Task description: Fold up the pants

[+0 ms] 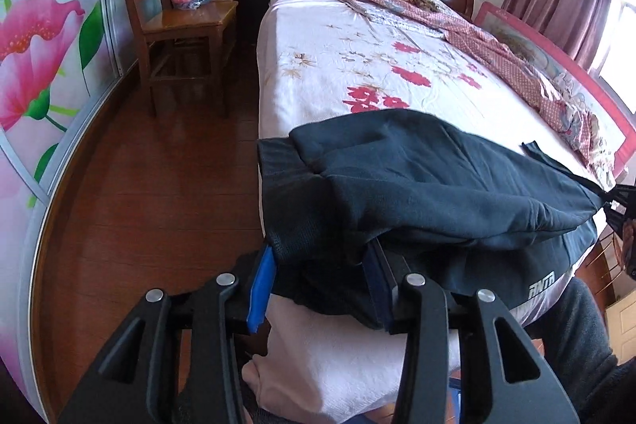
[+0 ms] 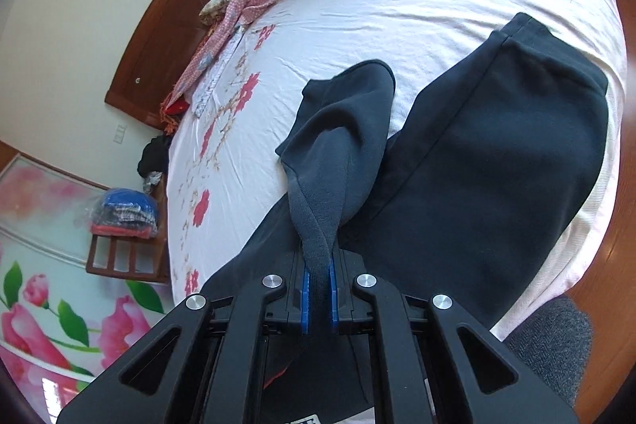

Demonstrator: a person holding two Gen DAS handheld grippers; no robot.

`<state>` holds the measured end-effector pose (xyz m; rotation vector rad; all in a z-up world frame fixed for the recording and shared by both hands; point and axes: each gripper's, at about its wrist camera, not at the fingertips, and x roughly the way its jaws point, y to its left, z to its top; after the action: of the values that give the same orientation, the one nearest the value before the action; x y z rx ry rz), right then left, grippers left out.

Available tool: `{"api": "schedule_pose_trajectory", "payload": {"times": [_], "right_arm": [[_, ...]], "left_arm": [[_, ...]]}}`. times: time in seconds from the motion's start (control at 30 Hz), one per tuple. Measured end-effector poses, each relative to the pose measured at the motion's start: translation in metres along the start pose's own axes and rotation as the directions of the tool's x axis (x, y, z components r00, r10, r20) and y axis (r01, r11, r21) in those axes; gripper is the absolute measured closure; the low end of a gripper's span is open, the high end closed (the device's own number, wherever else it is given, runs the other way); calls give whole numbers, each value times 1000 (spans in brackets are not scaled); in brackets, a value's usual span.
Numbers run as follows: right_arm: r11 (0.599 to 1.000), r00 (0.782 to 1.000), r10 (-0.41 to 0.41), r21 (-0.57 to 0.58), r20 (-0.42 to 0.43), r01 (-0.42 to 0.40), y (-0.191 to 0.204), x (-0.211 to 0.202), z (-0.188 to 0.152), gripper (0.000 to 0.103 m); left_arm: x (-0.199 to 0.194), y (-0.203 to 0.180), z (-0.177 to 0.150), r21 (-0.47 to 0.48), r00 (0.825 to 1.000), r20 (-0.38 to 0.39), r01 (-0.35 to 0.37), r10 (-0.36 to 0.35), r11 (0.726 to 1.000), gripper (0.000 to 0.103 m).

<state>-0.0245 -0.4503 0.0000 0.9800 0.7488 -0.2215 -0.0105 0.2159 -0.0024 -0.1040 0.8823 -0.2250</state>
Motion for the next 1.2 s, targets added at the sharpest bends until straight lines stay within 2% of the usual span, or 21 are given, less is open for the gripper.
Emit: {"api": "schedule_pose_trajectory", "payload": {"times": [0.1, 0.23, 0.4, 0.53, 0.57, 0.63, 0.67, 0.7, 0.73, 0.77, 0.8, 0.83, 0.9, 0.97, 1.03, 1.07, 1.1, 1.13, 1.17, 1.2], "right_arm": [[999, 1000, -29, -21, 9, 29, -3, -10, 3, 97], [998, 998, -70, 11, 9, 70, -18, -14, 2, 97], [992, 993, -118, 41, -13, 119, -40, -21, -11, 98], [987, 989, -146, 67, -34, 148, -54, -24, -24, 98], [986, 988, -152, 68, -41, 154, -57, -23, -25, 98], [984, 985, -157, 70, -74, 162, -64, -15, -25, 98], [978, 977, -192, 64, -90, 198, -68, -9, -25, 98], [966, 964, -242, 63, -114, 250, -73, -2, -26, 94], [953, 946, -281, 67, -158, 295, -79, 5, -28, 74], [940, 935, -311, 90, -172, 329, -83, 6, -31, 69], [938, 937, -312, 105, -156, 330, -83, 1, -33, 65], [939, 937, -321, 87, -137, 334, -76, -5, -34, 65], [922, 921, -386, -41, -51, 384, -50, -18, -35, 65], [897, 914, -405, -182, 21, 402, -19, -22, -31, 65], [837, 892, -437, -309, 120, 452, 11, -21, -24, 65], [786, 864, -483, -367, 139, 498, 24, -16, -23, 65], [757, 843, -517, -382, 146, 531, 31, -14, -22, 65], [774, 855, -500, -372, 138, 513, 34, -15, -19, 65], [798, 880, -460, -379, 122, 469, 38, -16, -17, 65], [801, 897, -420, -408, 138, 438, 45, -16, -16, 65]], "left_arm": [[-16, -4, 3, 7, 999, 37, 1, -1, 1000, 61], [-24, -8, -6, 16, 999, 34, -13, 12, 1000, 62], [-28, 1, -25, -58, 1000, -8, -13, 13, 998, 62], [-18, -1, -35, -19, 995, -64, -83, 82, 996, 62], [-20, 0, -32, -25, 994, -56, -99, 98, 995, 62], [-36, 2, -17, -61, 992, 30, -120, 122, 991, 62], [-43, -1, -10, -62, 989, 65, -129, 133, 990, 61], [-52, -9, 1, -41, 983, 106, -146, 149, 988, 52], [-58, -20, 10, -14, 981, 136, -138, 138, 990, 43], [-59, -29, 17, 2, 982, 152, -117, 115, 993, 33], [-60, -43, 22, 26, 982, 172, -79, 74, 997, 32], [-54, -57, 25, 53, 986, 166, -40, 30, 998, 32], [-35, -78, 25, 91, 991, 130, 30, -42, 995, 32], [-8, -93, 23, 119, 997, 74, 29, -38, 992, 32], [23, -102, 21, 138, 997, 28, 62, -67, 988, 32], [38, -104, 20, 157, 998, 4, 56, -57, 986, 32], [52, -109, 18, 180, 998, -37, 47, -40, 983, 32], [67, -108, 14, 201, 997, -83, 13, 4, 979, 32], [74, -106, 9, 215, 994, -104, 9, 14, 977, 32], [81, -102, 2, 232, 992, -123, 14, 15, 973, 34]]}}
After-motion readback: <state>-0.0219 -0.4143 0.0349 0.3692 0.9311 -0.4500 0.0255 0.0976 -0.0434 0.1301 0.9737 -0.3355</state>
